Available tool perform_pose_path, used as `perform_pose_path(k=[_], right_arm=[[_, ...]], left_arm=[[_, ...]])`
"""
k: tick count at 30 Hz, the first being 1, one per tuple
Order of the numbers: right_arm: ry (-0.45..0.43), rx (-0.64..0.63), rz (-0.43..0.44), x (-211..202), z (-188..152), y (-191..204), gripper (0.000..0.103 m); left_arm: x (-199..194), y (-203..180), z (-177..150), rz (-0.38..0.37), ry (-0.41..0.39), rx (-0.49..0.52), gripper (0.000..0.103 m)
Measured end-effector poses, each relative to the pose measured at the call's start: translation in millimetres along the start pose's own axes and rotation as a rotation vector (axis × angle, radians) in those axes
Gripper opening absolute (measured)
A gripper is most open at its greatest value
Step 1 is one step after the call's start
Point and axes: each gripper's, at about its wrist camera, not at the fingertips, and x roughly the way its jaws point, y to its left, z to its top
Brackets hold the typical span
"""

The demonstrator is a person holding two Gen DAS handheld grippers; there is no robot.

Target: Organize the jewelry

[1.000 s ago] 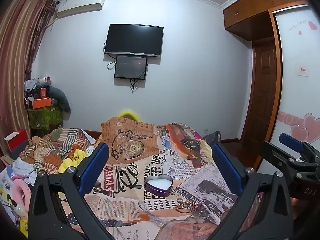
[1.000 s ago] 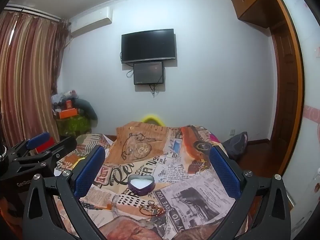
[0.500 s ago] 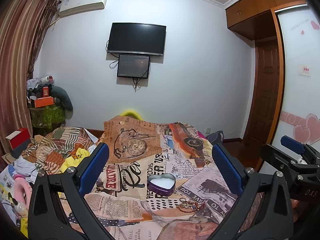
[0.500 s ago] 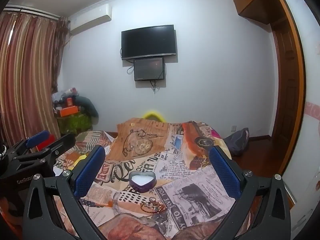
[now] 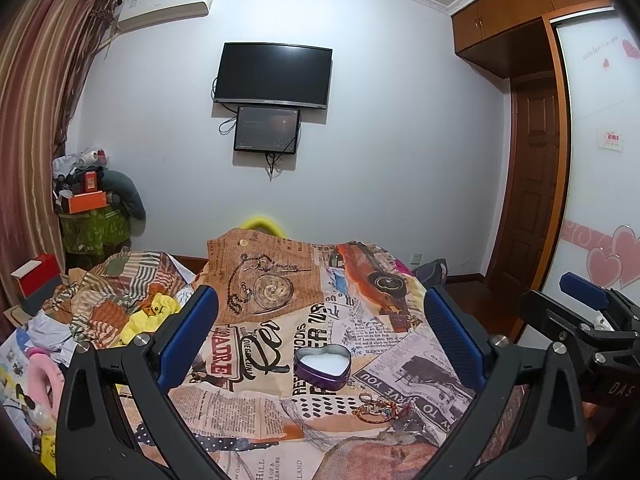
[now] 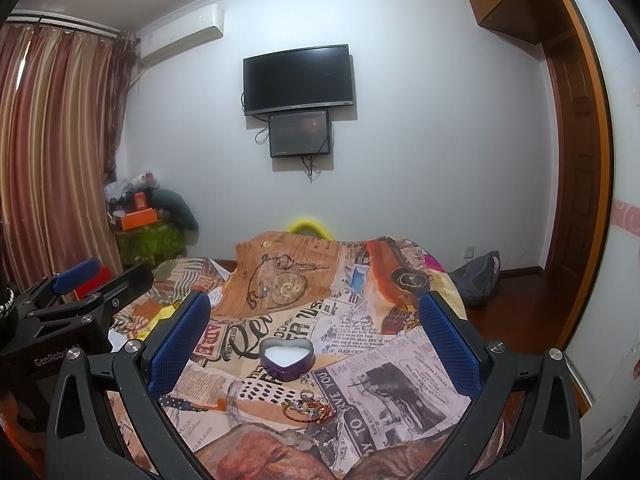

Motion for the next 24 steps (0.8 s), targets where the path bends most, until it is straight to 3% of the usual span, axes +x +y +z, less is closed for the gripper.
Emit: perform_pose_path(k=[24], right_arm=[[0.004, 0.000, 0.004, 0.1, 1.7, -0.1, 0.103]], left_arm=[[4.4, 0.2, 0.5, 0.004, 0.012, -0.005, 0.103]])
